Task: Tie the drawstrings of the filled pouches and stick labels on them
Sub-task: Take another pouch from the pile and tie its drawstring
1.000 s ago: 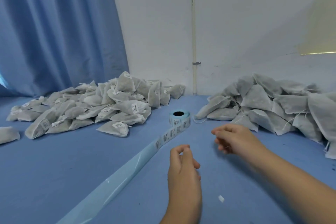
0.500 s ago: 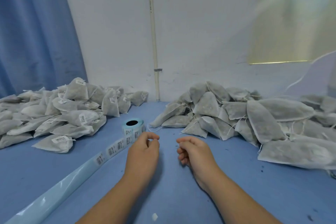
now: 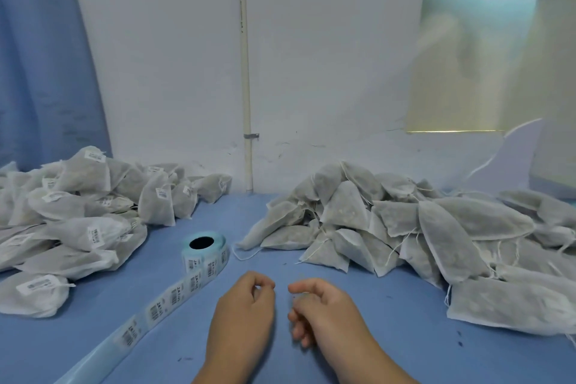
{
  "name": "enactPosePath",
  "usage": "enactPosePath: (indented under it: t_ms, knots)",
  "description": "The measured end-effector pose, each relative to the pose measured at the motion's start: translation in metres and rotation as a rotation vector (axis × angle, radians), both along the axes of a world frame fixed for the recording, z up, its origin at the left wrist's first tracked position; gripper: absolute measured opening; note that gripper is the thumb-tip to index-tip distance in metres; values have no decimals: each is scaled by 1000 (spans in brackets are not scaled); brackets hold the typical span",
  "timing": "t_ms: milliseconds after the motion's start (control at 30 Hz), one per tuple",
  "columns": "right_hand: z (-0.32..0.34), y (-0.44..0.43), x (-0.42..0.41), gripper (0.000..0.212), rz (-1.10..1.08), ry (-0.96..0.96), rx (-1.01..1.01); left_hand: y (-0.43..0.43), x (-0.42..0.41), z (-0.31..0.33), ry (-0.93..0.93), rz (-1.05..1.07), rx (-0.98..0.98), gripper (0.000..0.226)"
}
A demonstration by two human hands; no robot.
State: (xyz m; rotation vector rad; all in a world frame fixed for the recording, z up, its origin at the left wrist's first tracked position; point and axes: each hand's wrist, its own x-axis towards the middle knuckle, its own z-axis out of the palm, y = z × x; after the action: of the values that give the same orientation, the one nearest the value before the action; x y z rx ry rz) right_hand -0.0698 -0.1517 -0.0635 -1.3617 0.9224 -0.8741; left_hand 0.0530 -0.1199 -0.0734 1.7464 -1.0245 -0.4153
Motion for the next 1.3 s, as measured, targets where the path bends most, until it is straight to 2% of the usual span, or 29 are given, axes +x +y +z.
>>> enactPosePath:
  t_ms: [67,133,200,267,333,400,467,500,667,800,933,1100,1300]
  knots:
    - [16,-10,5,26,47,78,-74,-1,1,0,16,6,-2,19]
    - [39,-34,8,34,30,258,-357,-1,1,1,33,-3,11,19]
    - [70,-71,12,46,-98,498,-709,-1,0,1,50,-15,29,19]
    - [101,-112,17,62,-206,742,-905,-1,1,2,54,-16,46,18]
    - [122,-145,21,69,-305,1041,-947,-2,1,2,35,-25,71,16]
    - [124,-167,23,57,-320,1302,-872,-2,1,2,7,-35,94,14]
    - [114,-175,24,44,-258,1440,-770,-2,2,2,-11,-43,100,12]
    - [109,-177,24,40,-233,1452,-757,-2,3,2,-17,-50,97,12]
    - [103,-159,13,13,-312,1262,-964,0,3,1,-42,-59,93,12]
    - [95,-108,-10,23,-333,1103,-1151,2,3,1,-14,-54,77,12]
    - [70,-35,-45,36,-261,914,-1186,2,3,1,-5,-59,84,12]
    - [43,44,-92,46,-111,546,-925,4,2,4,-51,-62,93,14]
    - [6,67,-117,41,-76,341,-650,14,-10,9,-87,-134,76,16]
